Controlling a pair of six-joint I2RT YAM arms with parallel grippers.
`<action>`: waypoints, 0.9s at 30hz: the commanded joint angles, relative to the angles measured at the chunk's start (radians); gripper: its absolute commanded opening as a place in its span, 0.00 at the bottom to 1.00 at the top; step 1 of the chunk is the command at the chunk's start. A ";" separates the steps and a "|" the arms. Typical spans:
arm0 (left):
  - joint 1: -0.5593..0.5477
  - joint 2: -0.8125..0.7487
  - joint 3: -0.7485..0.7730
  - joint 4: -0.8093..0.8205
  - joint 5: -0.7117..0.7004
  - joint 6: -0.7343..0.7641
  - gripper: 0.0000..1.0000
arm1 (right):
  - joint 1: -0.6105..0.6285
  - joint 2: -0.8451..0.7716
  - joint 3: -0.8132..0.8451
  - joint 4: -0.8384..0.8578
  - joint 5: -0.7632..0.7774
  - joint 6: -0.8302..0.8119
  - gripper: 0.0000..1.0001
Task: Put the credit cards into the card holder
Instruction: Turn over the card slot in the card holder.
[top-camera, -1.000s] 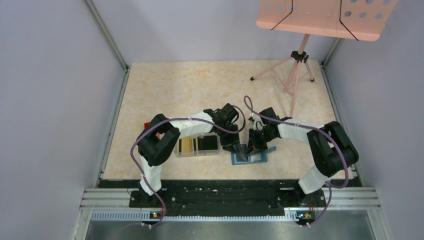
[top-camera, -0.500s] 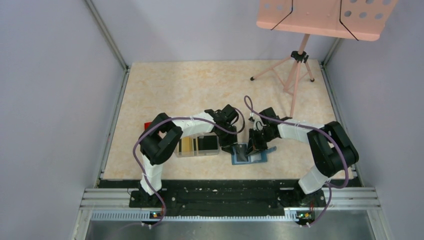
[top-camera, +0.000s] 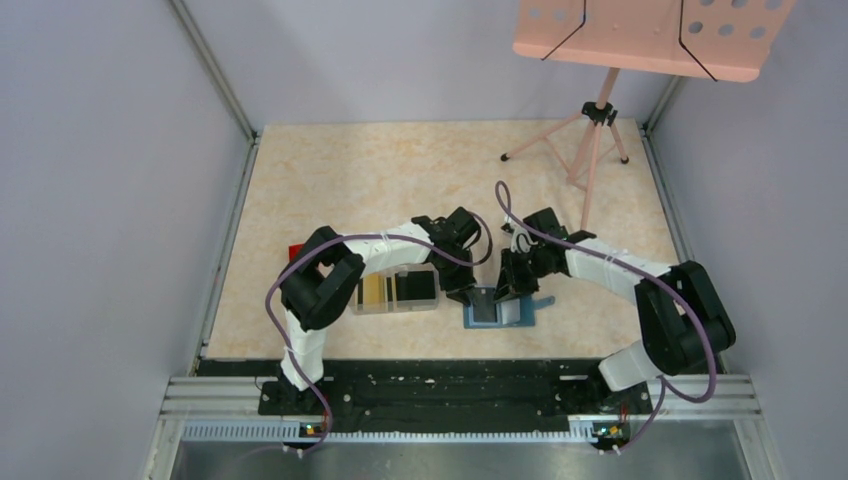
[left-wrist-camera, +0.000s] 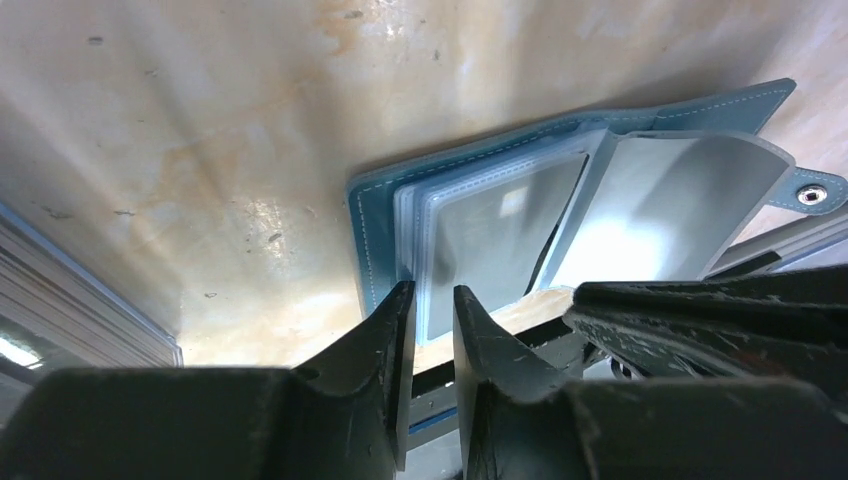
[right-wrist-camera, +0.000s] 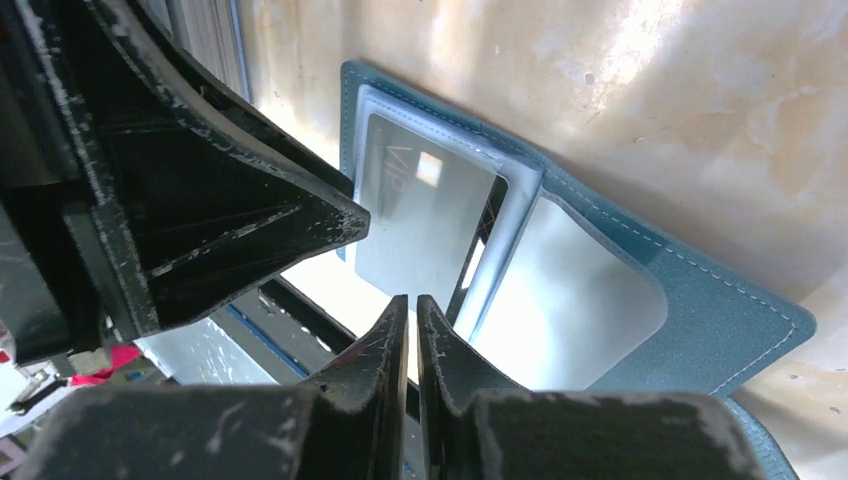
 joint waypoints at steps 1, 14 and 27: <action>-0.006 -0.025 0.039 0.012 0.018 0.004 0.25 | -0.004 0.035 0.011 -0.005 0.022 -0.023 0.04; -0.016 0.001 0.056 0.006 0.019 0.015 0.36 | -0.005 0.107 -0.031 0.009 0.058 -0.029 0.00; -0.020 0.046 0.044 0.069 0.083 0.012 0.30 | -0.005 0.119 -0.035 0.021 0.044 -0.023 0.00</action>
